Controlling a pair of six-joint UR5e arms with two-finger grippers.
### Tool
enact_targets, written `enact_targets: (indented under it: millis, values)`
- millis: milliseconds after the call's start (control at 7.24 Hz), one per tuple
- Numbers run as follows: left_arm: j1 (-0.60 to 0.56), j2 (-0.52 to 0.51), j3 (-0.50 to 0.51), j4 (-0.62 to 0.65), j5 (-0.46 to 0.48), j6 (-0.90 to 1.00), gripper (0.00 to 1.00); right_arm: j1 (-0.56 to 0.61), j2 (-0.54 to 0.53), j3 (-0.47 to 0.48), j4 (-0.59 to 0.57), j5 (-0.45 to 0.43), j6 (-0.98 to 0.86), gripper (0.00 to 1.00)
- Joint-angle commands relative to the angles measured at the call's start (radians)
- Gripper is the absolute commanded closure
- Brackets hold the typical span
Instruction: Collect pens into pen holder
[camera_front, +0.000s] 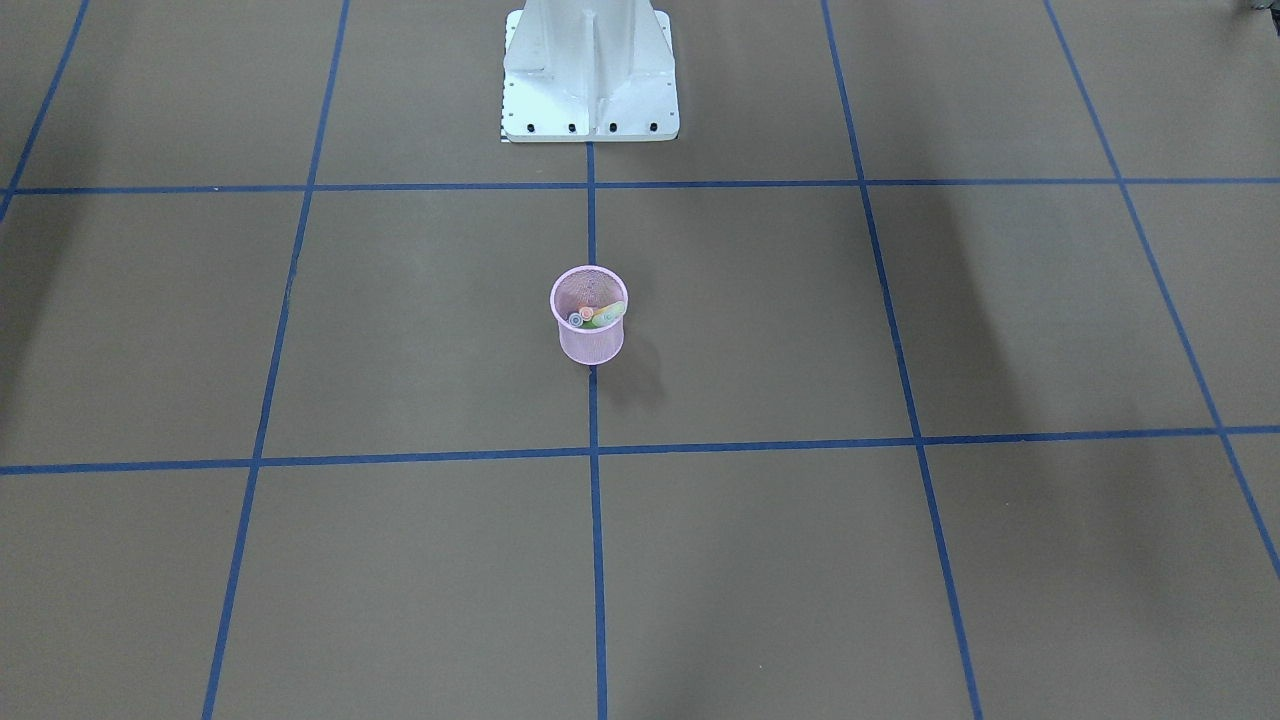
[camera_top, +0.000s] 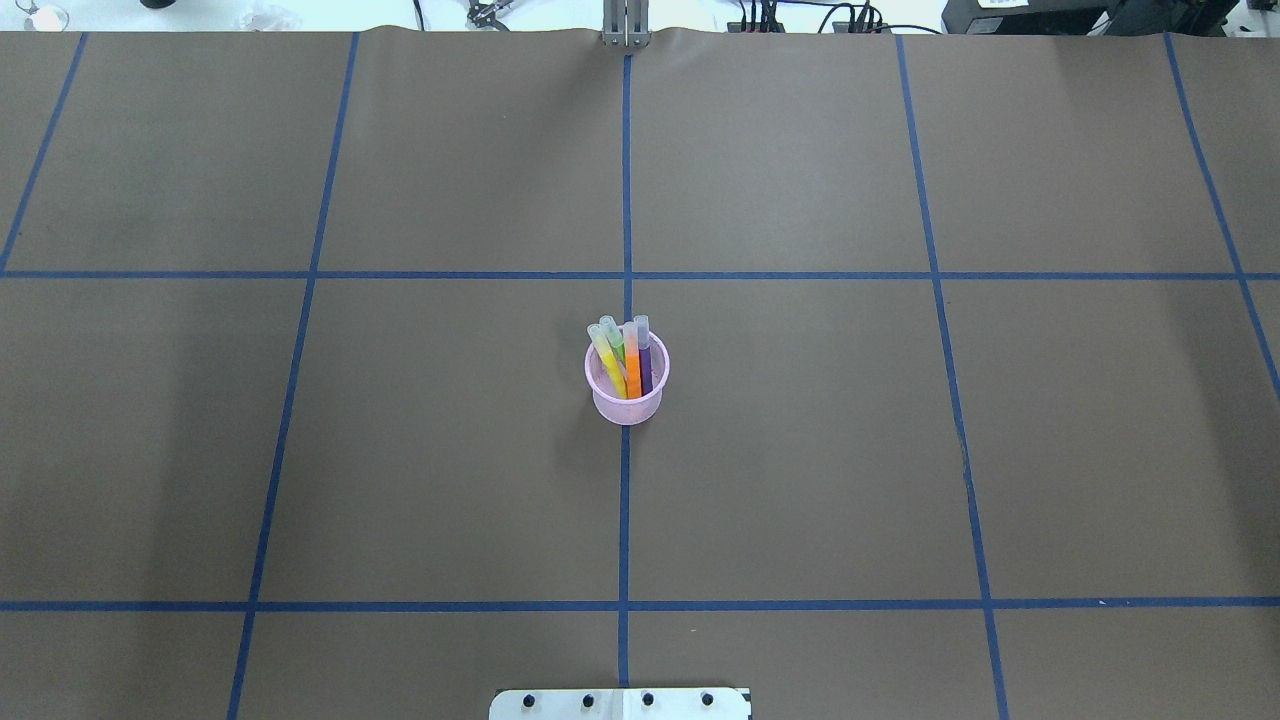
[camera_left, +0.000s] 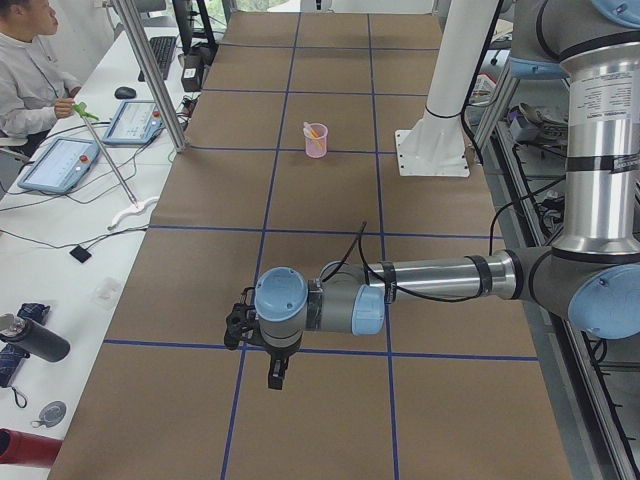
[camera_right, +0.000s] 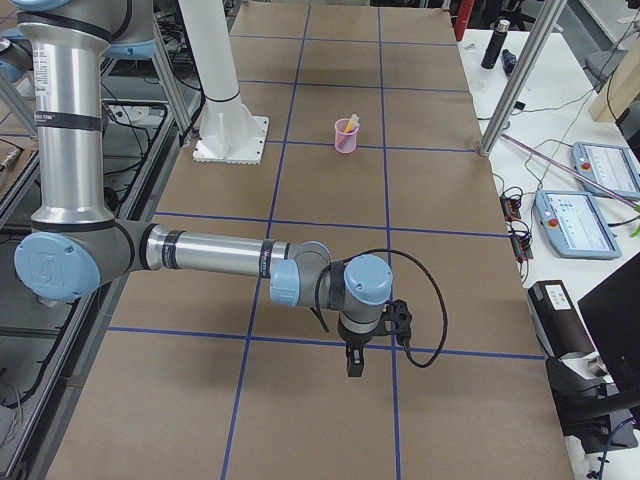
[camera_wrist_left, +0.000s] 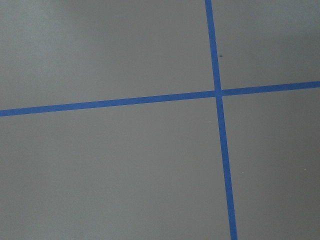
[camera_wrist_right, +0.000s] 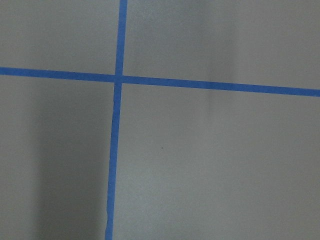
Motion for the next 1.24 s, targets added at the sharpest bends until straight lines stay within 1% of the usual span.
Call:
enact_targets:
  millis: [0, 1105]
  values:
    - [0.000, 0.000, 0.000, 0.001, 0.000, 0.000, 0.00, 0.000, -0.005, -0.001, 0.000, 0.002, 0.000, 0.00]
    - [0.000, 0.006, 0.002, 0.000, 0.000, -0.001, 0.00, 0.000, -0.013, -0.002, 0.000, 0.000, -0.011, 0.00]
